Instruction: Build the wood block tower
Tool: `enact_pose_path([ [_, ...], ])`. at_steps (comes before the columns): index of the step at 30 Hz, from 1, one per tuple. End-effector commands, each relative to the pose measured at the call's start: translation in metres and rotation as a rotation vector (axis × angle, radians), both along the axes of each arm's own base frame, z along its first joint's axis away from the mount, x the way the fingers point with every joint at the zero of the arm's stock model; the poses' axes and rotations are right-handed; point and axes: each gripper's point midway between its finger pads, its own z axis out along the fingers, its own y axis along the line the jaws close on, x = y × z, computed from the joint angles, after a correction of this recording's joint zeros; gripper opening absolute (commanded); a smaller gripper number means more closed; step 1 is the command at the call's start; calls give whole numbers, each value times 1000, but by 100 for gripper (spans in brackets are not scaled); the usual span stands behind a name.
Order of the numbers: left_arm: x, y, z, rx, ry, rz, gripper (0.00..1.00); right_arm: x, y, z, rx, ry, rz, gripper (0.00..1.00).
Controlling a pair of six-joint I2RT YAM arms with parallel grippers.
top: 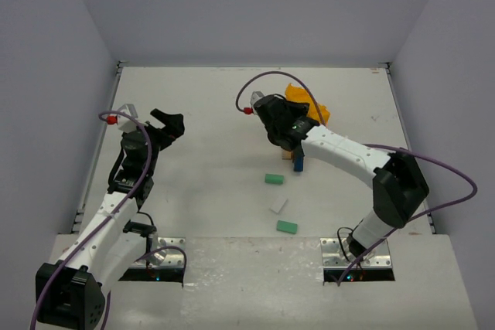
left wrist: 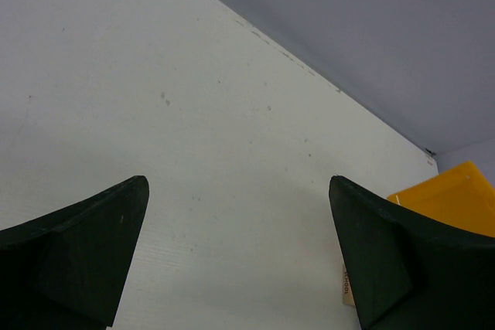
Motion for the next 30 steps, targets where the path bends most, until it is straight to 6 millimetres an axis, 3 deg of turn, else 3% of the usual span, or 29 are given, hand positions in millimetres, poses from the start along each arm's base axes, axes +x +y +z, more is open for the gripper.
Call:
enact_pose_path([
  [1,6,-1,27,2,-74,-8,100,30,64,77,628,-198,134,0],
  [4,5,0,28,4,-76,-7,100,35,74,76,840,-176,99,0],
  [7,5,0,28,5,-77,-7,100,53,64,78,1002,-164,61,0],
  [13,5,-2,27,3,-79,-15,100,101,-13,79,1256,-250,-174,2],
  [15,6,-2,24,4,-75,-14,100,121,-59,73,1283,-316,-271,5],
  [18,10,-1,21,9,-63,-10,100,139,-107,58,1331,-362,-400,3],
  [19,12,-1,20,13,-56,-10,100,149,-134,45,1371,-373,-473,1],
  [21,13,-2,18,18,-45,-13,100,160,-161,31,1397,-377,-544,1],
  [22,14,-2,17,25,-39,-16,100,168,-189,17,1413,-382,-608,1],
  [26,14,-2,18,26,-56,-16,100,185,-237,-20,1488,-372,-739,4],
  [29,15,-3,20,31,-69,-21,100,192,-257,-60,1514,-351,-831,4],
  [30,16,-3,20,32,-72,-22,100,195,-262,-65,1537,-355,-848,4],
])
